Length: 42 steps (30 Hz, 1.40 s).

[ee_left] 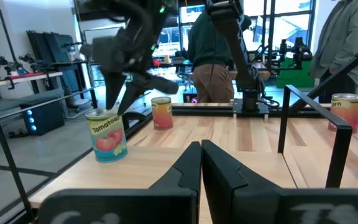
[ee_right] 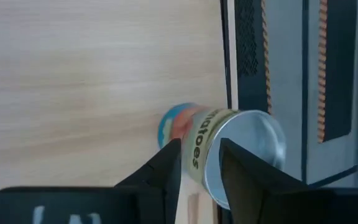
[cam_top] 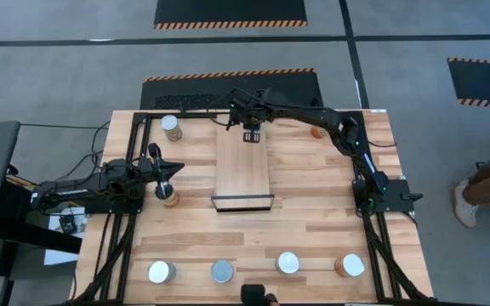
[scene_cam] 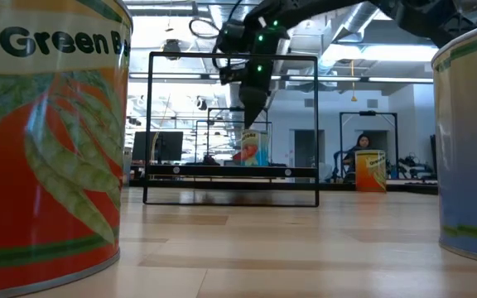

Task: Pick and place cans onto a shelf
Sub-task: Put the top canned corn on the shelf

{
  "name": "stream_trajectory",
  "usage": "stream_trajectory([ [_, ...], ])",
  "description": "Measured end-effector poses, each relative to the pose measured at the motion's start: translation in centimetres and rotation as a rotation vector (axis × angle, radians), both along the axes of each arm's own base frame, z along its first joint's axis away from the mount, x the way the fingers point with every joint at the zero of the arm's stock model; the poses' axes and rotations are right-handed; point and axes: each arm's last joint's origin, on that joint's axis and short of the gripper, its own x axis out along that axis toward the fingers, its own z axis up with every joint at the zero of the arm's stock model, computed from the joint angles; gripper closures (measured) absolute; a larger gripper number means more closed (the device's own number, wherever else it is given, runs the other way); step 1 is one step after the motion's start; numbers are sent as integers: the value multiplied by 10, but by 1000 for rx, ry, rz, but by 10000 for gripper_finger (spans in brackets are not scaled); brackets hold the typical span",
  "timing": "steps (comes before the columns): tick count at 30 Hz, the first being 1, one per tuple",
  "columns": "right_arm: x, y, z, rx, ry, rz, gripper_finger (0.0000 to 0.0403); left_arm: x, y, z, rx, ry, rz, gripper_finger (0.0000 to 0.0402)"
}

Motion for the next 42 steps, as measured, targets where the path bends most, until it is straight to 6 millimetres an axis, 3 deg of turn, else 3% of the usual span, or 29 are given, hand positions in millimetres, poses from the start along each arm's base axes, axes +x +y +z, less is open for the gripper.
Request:
stream_trajectory([
  [5, -16, 23, 36, -32, -1, 44, 316, 0, 0, -1, -10, 9, -1, 397],
  [10, -60, 47, 92, -49, -31, 14, 388, 0, 0, -3, -22, 25, -12, 398],
  [14, -100, 56, 127, -50, -132, -65, 388, 0, -1, -3, -21, 29, -31, 398],
  [18, -131, 64, 136, -66, -241, -73, 393, 0, -1, -3, -24, 31, -47, 397],
  [23, -160, 74, 115, -55, -405, -35, 393, 1, -2, -4, -24, 33, -56, 397],
  [35, -218, 90, 13, -73, -824, 77, 394, 1, -4, -4, -41, 33, -144, 398],
  [42, -248, 91, -20, -87, -1063, 102, 393, -2, -6, 9, -37, 4, -199, 398],
])
